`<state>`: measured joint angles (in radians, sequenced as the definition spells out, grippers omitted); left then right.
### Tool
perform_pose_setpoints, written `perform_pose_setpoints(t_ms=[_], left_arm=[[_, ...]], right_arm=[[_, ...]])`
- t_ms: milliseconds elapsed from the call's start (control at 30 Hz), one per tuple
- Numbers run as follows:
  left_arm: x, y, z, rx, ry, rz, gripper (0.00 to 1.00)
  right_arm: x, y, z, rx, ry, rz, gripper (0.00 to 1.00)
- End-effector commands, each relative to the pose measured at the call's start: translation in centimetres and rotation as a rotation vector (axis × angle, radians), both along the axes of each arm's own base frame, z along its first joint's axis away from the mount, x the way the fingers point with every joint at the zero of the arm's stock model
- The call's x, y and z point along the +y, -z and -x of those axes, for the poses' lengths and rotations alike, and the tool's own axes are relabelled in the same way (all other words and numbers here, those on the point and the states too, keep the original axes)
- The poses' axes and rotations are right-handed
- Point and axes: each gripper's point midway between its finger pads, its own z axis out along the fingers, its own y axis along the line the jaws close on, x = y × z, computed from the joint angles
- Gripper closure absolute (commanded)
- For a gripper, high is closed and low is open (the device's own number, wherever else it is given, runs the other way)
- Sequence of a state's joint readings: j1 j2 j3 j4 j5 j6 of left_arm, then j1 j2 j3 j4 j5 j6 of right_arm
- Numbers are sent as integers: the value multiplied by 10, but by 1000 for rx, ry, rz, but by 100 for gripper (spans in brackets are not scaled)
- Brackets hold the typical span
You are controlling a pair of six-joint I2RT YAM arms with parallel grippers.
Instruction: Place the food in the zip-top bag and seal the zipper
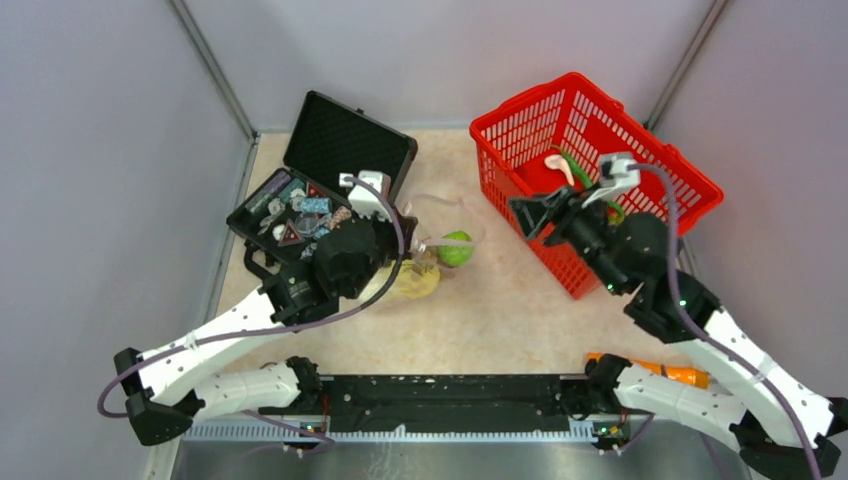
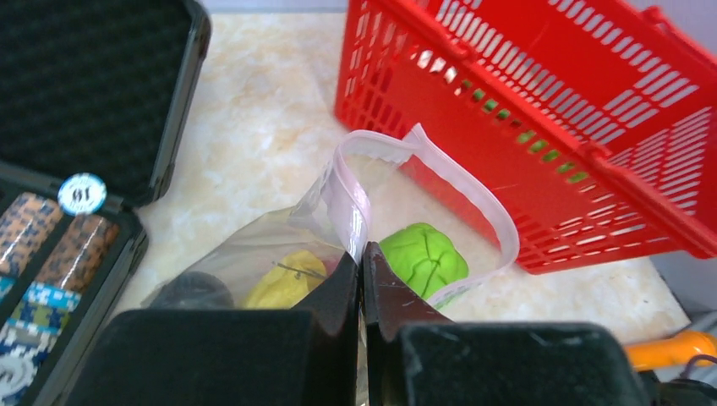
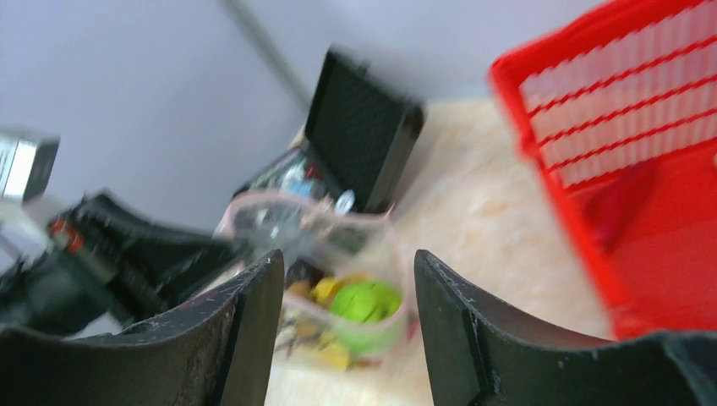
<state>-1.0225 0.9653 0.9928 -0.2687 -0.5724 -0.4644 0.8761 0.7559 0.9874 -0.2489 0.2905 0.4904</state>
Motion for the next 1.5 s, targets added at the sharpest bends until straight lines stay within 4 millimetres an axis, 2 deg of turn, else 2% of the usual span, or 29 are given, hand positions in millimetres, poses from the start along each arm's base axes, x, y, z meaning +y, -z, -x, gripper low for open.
perform_pose_setpoints(t_ms=[0, 133, 233, 300, 333, 400, 433, 500, 600, 633, 700, 833, 900, 967, 1033, 1200, 1233, 1300, 1400, 1467], left_arm=[[-22, -42, 7, -41, 176, 31, 100], [-32, -43, 6, -49, 232, 41, 100], [-39, -42, 2, -49, 260, 53, 100], [-43, -30, -5, -30, 253, 44, 100], [-43, -22, -9, -18, 243, 40, 100], [-43, -13, -14, -9, 230, 47, 100], [-43, -9, -15, -2, 228, 46, 100], [-41, -6, -17, -1, 221, 39, 100], [-37, 1, -21, 7, 212, 21, 100], [-37, 1, -21, 7, 213, 21, 100], [-37, 0, -20, 8, 219, 22, 100], [-35, 2, -18, 6, 227, 26, 100], [-37, 2, -18, 8, 236, 20, 100], [-36, 2, -18, 9, 237, 11, 100], [-34, 1, -19, 8, 229, 9, 100], [-32, -3, -23, -8, 210, 18, 100], [-32, -4, -23, -8, 210, 17, 100], [-31, -4, -23, -7, 208, 17, 100], [-30, -3, -23, -5, 203, 18, 100], [-29, -2, -23, -5, 200, 19, 100]], right_arm=[[-63, -36, -28, -47, 265, 192, 43], [-103, -31, -63, 29, 431, 375, 42], [-135, -16, -96, 133, 494, 434, 42], [-143, 6, -119, 234, 402, 413, 42], [-152, 25, -133, 305, 383, 404, 42], [-172, 48, -149, 388, 427, 432, 41], [-177, 69, -161, 453, 418, 463, 39], [-183, 99, -178, 541, 398, 531, 38], [-189, 136, -209, 604, 379, 555, 36], [-191, 144, -215, 622, 379, 568, 36], [-194, 145, -229, 590, 398, 576, 36], [-188, 154, -259, 501, 352, 563, 35], [-200, 166, -272, 552, 400, 610, 36], [-208, 189, -273, 656, 402, 671, 37], [-195, 197, -279, 635, 319, 654, 37], [-129, 208, -281, 626, -4, 439, 32], [-121, 213, -282, 631, -45, 407, 31], [-116, 222, -287, 664, -53, 385, 25], [-110, 238, -292, 702, -48, 411, 23], [-99, 247, -292, 727, -82, 440, 23]])
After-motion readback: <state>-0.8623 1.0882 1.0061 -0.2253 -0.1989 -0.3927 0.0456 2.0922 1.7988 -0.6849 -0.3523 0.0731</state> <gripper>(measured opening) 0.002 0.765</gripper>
